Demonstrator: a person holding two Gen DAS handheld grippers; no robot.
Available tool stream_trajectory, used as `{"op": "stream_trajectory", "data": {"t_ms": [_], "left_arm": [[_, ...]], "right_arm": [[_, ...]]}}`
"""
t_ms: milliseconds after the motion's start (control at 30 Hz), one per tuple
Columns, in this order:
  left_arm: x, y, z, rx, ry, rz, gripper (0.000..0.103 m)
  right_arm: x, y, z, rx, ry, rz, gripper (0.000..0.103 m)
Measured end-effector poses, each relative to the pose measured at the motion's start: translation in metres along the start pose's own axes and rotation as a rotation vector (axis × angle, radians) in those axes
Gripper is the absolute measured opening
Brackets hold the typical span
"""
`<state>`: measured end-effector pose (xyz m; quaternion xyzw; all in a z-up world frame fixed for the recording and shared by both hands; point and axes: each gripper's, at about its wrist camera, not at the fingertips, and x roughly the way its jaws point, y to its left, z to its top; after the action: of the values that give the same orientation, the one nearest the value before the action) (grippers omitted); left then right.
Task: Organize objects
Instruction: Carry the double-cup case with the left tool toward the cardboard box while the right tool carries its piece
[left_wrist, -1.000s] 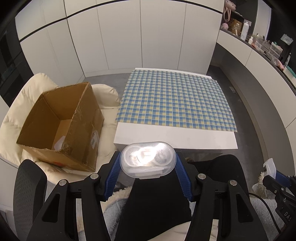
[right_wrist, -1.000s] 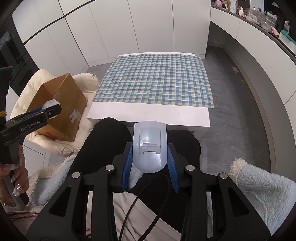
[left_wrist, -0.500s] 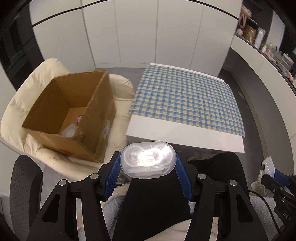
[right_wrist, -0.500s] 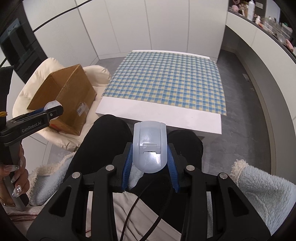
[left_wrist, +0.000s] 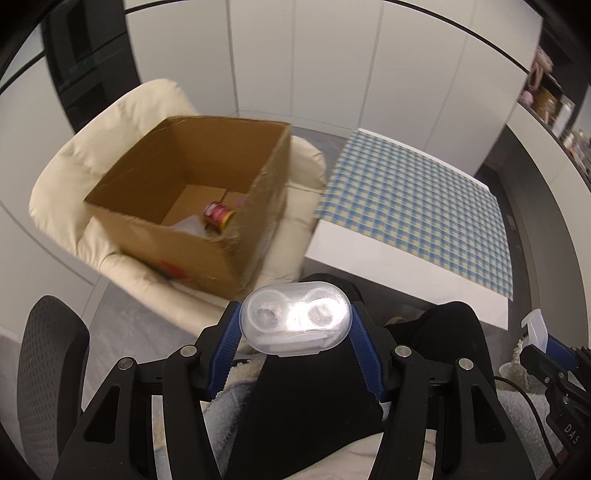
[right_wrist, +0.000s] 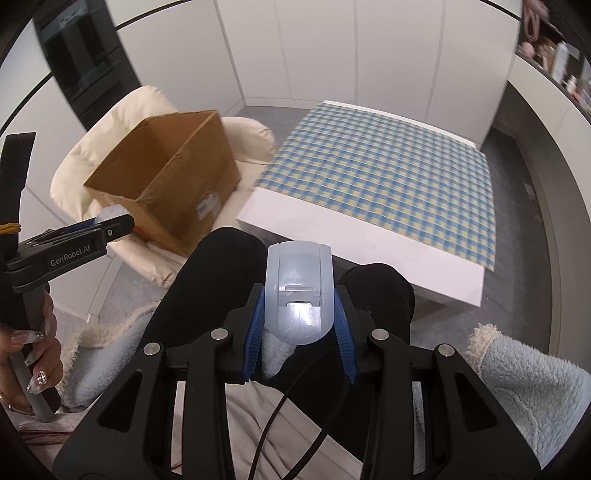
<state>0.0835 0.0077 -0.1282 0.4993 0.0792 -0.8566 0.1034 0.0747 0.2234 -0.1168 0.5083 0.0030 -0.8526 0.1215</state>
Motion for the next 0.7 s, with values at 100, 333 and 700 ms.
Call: {"op": "stream_trajectory", "data": {"t_ms": [100, 333, 700], "left_arm": [[-0.001, 0.014, -0.003, -0.033, 0.002, 0.016, 0.058], [0.0, 0.048, -0.011, -0.109, 0.013, 0.051, 0.058], [0.0, 0.074, -0.014, -0.164, 0.024, 0.079, 0.058]], "right_arm": [[0.006, 0.014, 0.006, -0.038, 0.006, 0.021, 0.038], [0.02, 0.047, 0.018, -0.122, 0.022, 0.066, 0.038], [0.031, 0.084, 0.03, -0.212, 0.029, 0.114, 0.038]]}}
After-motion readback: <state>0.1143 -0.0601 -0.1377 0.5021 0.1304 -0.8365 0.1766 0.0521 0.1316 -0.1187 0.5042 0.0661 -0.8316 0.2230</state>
